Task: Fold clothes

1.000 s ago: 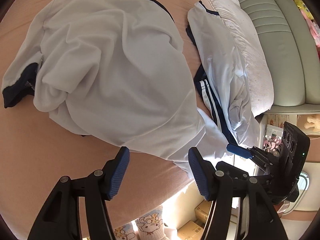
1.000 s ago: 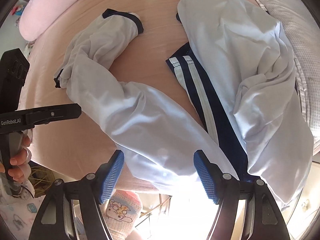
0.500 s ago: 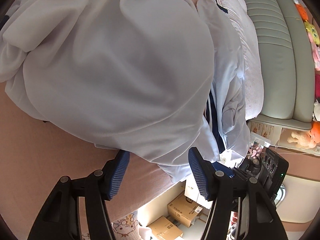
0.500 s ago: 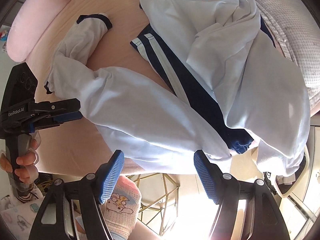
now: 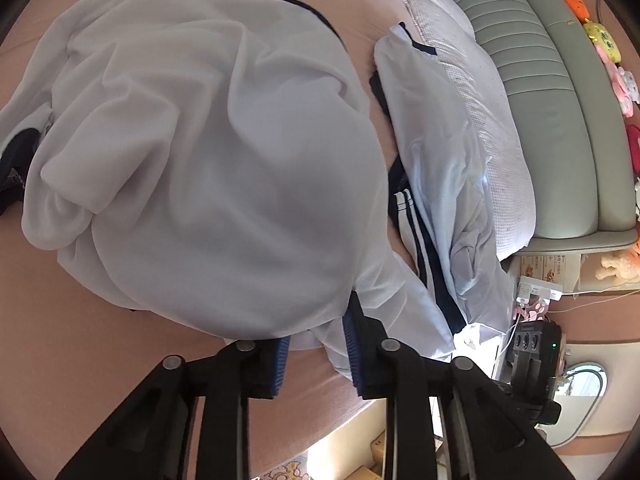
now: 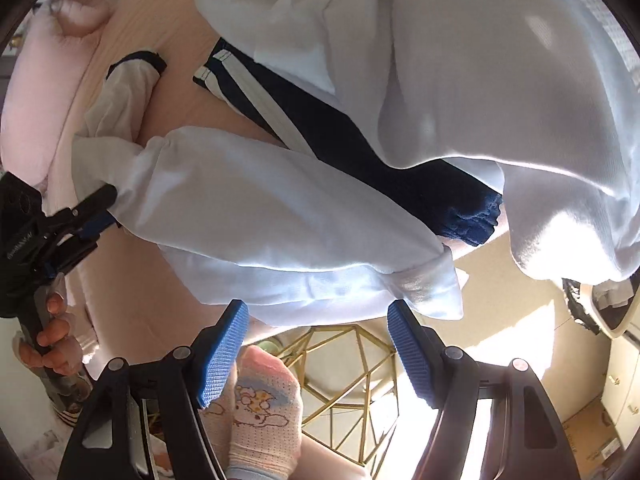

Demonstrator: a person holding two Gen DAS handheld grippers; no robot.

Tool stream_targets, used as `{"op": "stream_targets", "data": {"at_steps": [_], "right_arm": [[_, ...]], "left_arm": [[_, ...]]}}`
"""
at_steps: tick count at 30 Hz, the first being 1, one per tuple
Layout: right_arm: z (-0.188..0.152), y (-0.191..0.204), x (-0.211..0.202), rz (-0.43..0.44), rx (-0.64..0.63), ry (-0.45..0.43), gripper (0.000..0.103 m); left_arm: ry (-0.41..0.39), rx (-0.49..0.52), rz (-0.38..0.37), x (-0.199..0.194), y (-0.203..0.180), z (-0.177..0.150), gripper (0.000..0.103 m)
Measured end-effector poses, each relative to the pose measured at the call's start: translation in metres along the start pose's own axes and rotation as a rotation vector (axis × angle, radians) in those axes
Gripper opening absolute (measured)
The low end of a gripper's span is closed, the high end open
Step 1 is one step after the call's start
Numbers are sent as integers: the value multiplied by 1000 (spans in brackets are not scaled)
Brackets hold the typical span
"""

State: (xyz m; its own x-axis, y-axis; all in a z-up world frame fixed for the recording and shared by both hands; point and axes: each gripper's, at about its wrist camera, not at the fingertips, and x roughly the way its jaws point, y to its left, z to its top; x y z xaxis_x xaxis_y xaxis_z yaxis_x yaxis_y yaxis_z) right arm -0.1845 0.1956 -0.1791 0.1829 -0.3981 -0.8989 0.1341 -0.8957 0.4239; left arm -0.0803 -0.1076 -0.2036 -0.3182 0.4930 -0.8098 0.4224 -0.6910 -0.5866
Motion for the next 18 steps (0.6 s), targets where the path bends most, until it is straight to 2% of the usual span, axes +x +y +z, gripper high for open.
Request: {"op": "stream_targets", "data": {"at_steps": [2,4,7,9,12,18], "right_arm": [[2,-9,-6,73,75,-48,72],[4,-15,-11,107,126,-85,72],[-32,-6,0,136,189,-114,72],[-6,-50,-18,155,233,-123,72],[4,-51,-1,191,287,-137,72],[11,-50,6,191,315,-175,73]], "left_arm": [[2,-12,-3,3,5,2,18],[4,-17,6,4,9,2,17],[12,-8,21,7,10,4,17],[13,0,29,10,10,5,17],[19,16,54,14,9,5,17],[20,28,61,17,11,4,17]]}}
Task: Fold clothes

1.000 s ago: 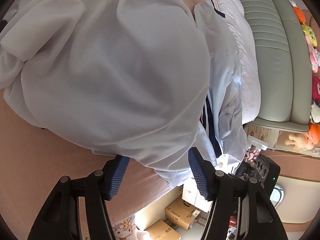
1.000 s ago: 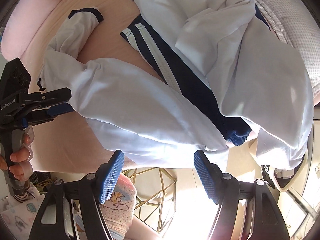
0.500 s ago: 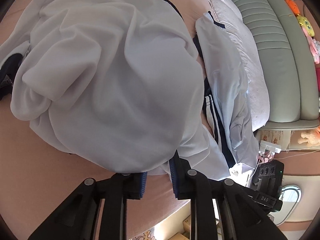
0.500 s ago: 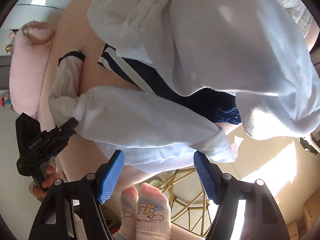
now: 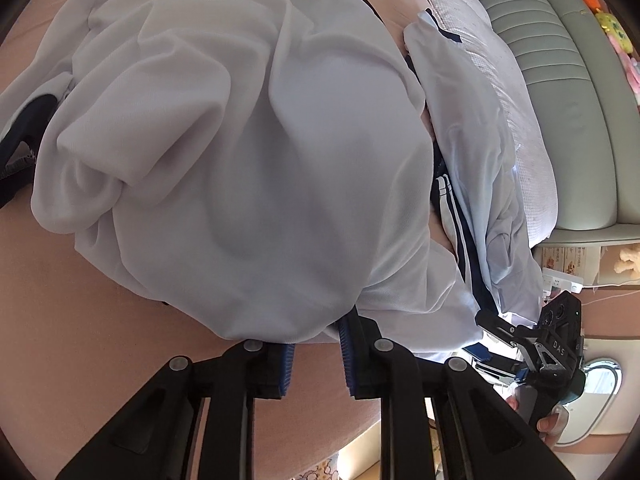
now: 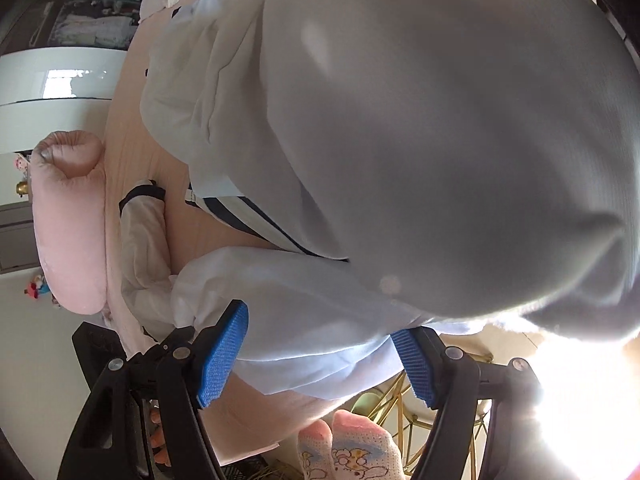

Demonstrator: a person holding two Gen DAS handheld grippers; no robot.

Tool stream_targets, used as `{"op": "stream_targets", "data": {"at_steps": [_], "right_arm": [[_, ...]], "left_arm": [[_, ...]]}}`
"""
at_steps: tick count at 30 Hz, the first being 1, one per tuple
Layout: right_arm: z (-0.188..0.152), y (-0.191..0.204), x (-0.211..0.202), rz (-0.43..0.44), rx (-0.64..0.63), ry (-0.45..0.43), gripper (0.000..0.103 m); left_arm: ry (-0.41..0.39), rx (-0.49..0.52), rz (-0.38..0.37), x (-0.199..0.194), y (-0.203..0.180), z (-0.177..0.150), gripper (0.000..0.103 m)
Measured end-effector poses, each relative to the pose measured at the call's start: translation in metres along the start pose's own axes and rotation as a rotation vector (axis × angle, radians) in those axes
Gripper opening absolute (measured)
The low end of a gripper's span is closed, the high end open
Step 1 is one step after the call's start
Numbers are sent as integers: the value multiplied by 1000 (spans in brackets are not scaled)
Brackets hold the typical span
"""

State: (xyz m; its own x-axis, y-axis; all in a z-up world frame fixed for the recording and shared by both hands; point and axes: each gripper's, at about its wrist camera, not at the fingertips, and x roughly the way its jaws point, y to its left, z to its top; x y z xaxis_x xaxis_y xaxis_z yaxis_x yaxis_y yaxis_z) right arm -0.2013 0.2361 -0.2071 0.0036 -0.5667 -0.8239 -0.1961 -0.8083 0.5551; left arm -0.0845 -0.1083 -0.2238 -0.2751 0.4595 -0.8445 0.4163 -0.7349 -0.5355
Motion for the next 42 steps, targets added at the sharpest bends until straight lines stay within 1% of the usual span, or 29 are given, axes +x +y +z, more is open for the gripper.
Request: {"op": "stream_targets", "data": {"at_steps": [2,3,5,6,7,9,10,11,12,13,15,18,20,22,24,26,28,29,30,31,32,33,35,36,40,42], "right_arm": [[1,6,3,-26,-29,-2,73],[0,9,4,-43,-49,-2,71],[-1,11,3,-75,-85,-10,60],[-2,12,2,-91,-102,-16,49],[-3,13,2,-106,-120,-21,40],[-5,14,0,-137,-155,-32,35],[-6,15,0,-145,-165,-34,32],[-5,16,0,-146,-169,-31,31],[-5,19,0,-150,-178,-26,29],[-5,23,1,-155,-194,-21,24],[-8,36,3,-158,-237,-16,20],[-13,60,8,-128,-313,-10,18],[-16,77,8,-120,-378,-19,18],[-16,83,0,-111,-437,-25,17],[-14,79,-15,-92,-464,-22,17],[-11,81,-21,-82,-480,-14,17],[-8,86,-24,-74,-492,-4,17],[-7,88,-25,-72,-499,-1,17],[-6,90,-26,-73,-506,0,17],[-6,96,-21,-73,-512,3,17],[-6,103,-12,-72,-516,10,17],[-7,109,-2,-70,-520,21,17],[-9,116,14,-64,-524,43,18],[-9,117,16,-59,-525,50,18],[-6,131,26,-37,-539,67,18],[-6,137,27,-20,-548,74,18]], "left_arm": [[2,8,7,1,-1,0,18],[2,14,11,2,-2,0,18],[2,25,20,2,-4,0,18],[1,31,25,3,-5,0,18],[0,42,35,3,-6,-1,18],[-2,65,56,4,-10,-2,18],[-1,96,77,5,-15,-3,18],[-4,132,106,5,-20,-4,18],[-8,170,143,6,-27,-6,18],[-12,208,181,7,-33,-9,18],[-22,284,256,9,-45,-14,18],[-24,361,339,12,-58,-19,18],[-10,367,355,10,-61,-17,18],[-3,349,352,4,-61,-13,18],[-10,336,344,-6,-61,-8,18],[-28,335,340,-17,-64,-4,19],[-41,324,313,-25,-65,0,21],[-44,308,288,-28,-64,2,25],[-46,292,263,-30,-64,4,33],[-42,285,226,-31,-64,5,39],[-37,278,188,-32,-65,6,51],[-19,284,140,-29,-70,4,58],[35,320,53,-23,-74,0,58],[50,326,40,-22,-79,-4,58],[21,369,40,-20,-94,-10,58],[37,368,26,-14,-91,-10,58]]}}
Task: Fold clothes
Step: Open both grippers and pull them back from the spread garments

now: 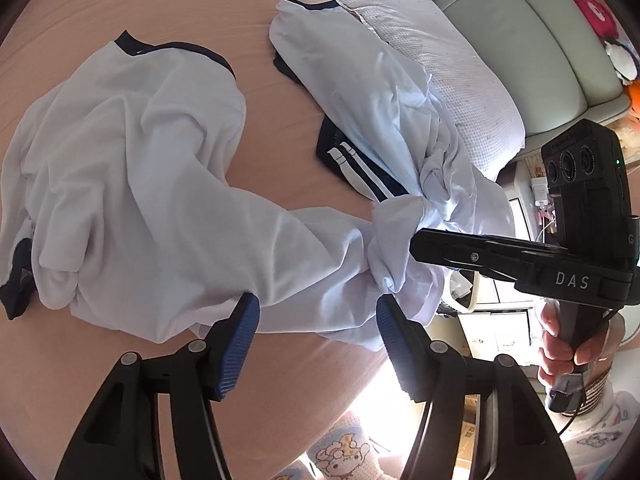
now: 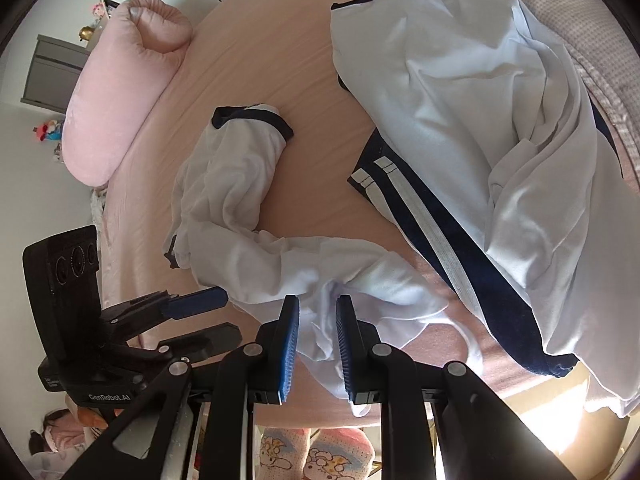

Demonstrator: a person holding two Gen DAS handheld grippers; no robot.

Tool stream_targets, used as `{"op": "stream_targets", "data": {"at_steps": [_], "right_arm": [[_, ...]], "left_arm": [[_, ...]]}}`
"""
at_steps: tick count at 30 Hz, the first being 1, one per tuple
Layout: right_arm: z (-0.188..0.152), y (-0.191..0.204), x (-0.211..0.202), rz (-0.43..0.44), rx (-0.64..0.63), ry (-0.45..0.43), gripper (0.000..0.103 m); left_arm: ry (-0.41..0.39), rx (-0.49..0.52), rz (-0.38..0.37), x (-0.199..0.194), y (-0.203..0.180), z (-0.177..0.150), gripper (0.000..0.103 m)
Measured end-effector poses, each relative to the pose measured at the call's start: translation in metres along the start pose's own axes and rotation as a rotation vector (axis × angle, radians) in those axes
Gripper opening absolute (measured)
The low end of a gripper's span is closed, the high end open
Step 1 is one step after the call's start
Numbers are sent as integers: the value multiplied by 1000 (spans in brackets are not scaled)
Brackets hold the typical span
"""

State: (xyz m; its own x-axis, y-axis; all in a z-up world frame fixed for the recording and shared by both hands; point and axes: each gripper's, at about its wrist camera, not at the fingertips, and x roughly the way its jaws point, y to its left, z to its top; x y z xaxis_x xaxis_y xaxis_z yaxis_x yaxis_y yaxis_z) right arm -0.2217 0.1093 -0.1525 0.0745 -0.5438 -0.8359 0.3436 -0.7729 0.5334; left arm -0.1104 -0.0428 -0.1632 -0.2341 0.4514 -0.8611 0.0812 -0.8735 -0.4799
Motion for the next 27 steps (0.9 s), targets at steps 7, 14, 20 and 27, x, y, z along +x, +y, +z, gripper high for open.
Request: {"op": "stream_targets", "data": {"at_steps": [7,14,20,27], "right_arm": [[-6,7,5,-36,4,15,18],[-32,-9,-4,-58,113,14,18],[-64,-49,-23,-48,259,8,63],[-72,-70,-2,54,353,10,64]], "left_arm": [[23,54,61,17,-18,-3,58],[-20,143,121,8,-39,-1,58],[-14,220,114,14,-48,4,58],[56,276,96,39,-63,-1,58]]}}
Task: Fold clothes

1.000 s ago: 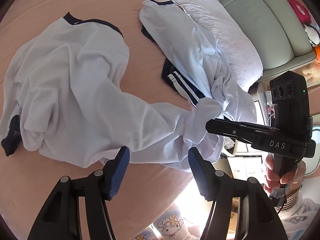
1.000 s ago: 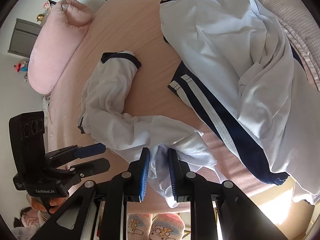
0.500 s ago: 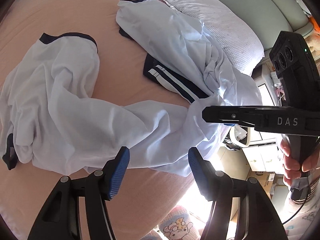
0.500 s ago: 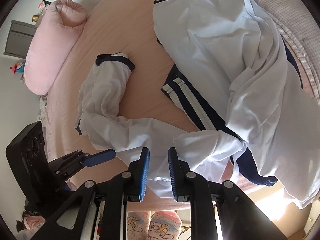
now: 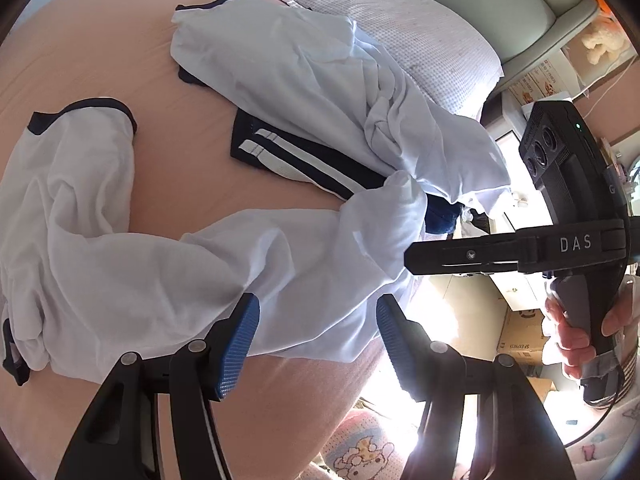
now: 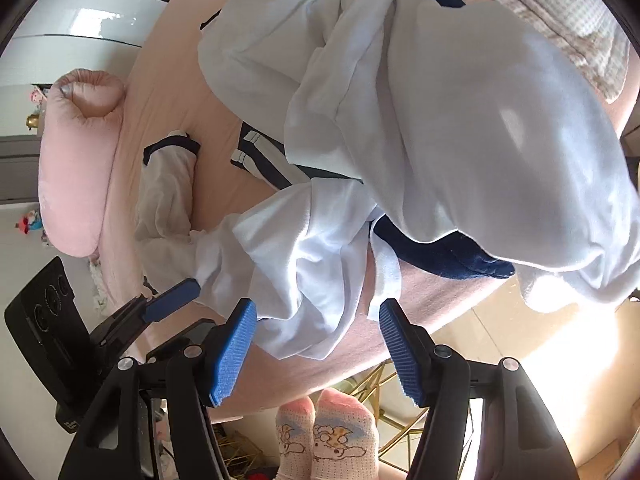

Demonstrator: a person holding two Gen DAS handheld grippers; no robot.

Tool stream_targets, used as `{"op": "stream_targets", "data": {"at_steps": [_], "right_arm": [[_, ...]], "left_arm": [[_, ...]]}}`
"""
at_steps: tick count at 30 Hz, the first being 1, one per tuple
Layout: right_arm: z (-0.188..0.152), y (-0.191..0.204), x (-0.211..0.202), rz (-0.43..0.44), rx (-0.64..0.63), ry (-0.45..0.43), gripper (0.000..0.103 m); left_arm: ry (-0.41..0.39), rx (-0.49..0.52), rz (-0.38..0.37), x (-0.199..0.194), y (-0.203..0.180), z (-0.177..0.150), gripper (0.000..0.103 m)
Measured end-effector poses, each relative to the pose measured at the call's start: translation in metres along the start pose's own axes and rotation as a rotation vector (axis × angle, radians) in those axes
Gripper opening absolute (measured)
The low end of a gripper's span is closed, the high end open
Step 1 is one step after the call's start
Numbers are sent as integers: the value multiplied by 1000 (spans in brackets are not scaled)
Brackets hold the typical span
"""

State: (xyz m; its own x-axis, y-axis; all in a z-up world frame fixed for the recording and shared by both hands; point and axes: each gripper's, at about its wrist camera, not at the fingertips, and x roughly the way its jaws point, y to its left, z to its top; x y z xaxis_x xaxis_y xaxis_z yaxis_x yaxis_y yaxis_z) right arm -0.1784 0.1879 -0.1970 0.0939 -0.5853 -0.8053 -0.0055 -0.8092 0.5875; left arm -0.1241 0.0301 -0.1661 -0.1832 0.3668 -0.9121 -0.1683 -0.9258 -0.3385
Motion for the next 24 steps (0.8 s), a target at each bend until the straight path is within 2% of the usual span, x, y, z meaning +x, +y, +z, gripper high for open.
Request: {"op": "stream_targets", "data": {"at_steps": [5,10,11,13,15,19,24], "right_arm": [[4,-5,16,67,5,23,64],[8,-17,24,158,57,-16,62],[8,-18,26,166,63,-19,58],[6,-16,32,181,67,-18,35],[5,-13,37,219,68,-5,25],[6,-2,36,283,38,-16,24],[10,18,44,323,-5,-11,24]], "left_arm": [[43,-13,-22,14,0,-1,58],[41,-72,-50,20,9,-1,58],[37,-83,-55,20,10,-2,58],[36,-94,-72,20,12,-2,58],[37,-100,-93,19,14,-2,58],[18,-110,-97,12,19,-2,58],[2,-156,-172,10,27,-3,58]]}}
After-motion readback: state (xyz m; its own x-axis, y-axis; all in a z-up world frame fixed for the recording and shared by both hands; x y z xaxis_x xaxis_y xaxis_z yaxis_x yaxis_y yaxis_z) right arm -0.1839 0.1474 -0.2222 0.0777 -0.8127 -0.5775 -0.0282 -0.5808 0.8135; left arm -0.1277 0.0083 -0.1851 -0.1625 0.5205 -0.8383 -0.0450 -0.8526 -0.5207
